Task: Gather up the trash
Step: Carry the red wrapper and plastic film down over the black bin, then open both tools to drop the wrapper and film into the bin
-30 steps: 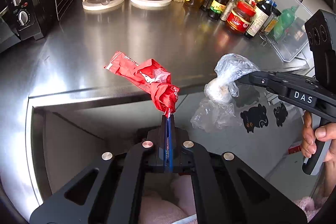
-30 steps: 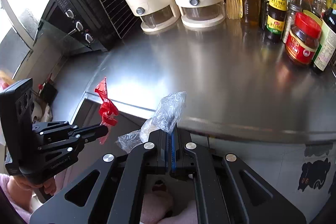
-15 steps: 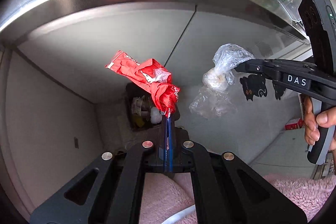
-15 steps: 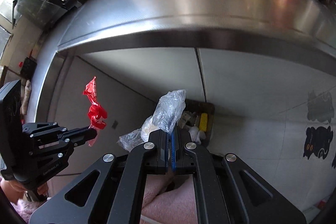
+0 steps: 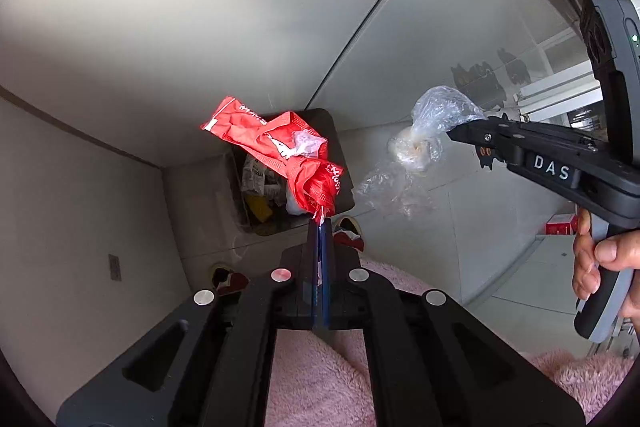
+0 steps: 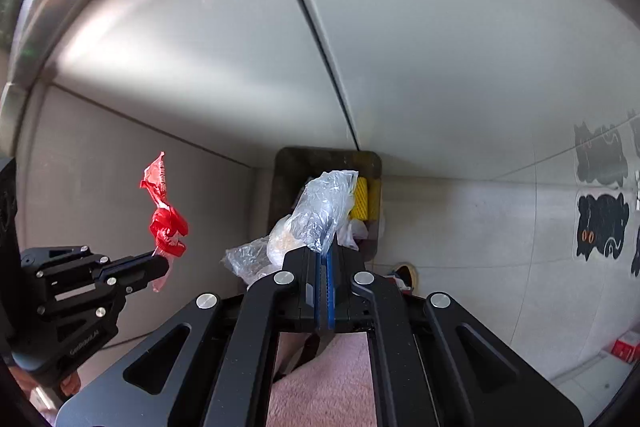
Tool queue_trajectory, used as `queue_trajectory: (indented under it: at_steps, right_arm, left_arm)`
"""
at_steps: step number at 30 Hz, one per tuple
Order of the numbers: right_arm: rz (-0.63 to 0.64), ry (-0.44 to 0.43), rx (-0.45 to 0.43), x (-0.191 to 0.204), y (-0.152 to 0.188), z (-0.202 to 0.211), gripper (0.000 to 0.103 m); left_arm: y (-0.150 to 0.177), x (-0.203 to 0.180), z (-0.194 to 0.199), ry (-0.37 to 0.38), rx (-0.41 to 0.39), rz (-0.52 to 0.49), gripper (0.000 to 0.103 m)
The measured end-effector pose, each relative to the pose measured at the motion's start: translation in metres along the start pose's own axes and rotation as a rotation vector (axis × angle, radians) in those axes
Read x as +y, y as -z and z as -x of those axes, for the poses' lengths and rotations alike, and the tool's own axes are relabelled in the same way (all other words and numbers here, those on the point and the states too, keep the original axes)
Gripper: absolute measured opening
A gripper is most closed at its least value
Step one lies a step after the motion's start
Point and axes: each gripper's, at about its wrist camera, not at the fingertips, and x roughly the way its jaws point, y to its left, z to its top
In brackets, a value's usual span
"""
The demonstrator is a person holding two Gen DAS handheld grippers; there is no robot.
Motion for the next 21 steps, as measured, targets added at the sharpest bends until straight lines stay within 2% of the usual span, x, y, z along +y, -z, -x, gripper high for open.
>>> queue_trajectory:
  at_steps: [12,15,17,19,21]
  right_arm:
    - [-0.04,0.012,0.064,0.006,-0.013,-0.05,0.004]
    - [-0.058,0.016,0.072,0.006,-0.019,-0.056,0.007]
    - [-0.069,0.011,0.084,0.004,-0.022,-0.058,0.007]
    - [-0.073,0.015,0.096,0.004,-0.023,-0.061,0.008]
    - [-0.081,0.017,0.108,0.0,-0.025,-0.062,0.01]
  left_arm:
    - [-0.018,0.015,-0.05,0.013,0.059,0.067,0.0]
    - [-0.022,0.016,-0.058,0.017,0.079,0.073,0.001]
    - [-0.024,0.015,-0.06,0.022,0.089,0.078,0.014]
    - [-0.026,0.017,-0.059,0.025,0.083,0.081,0.035]
    - [-0.027,0.018,-0.058,0.029,0.081,0.084,0.037]
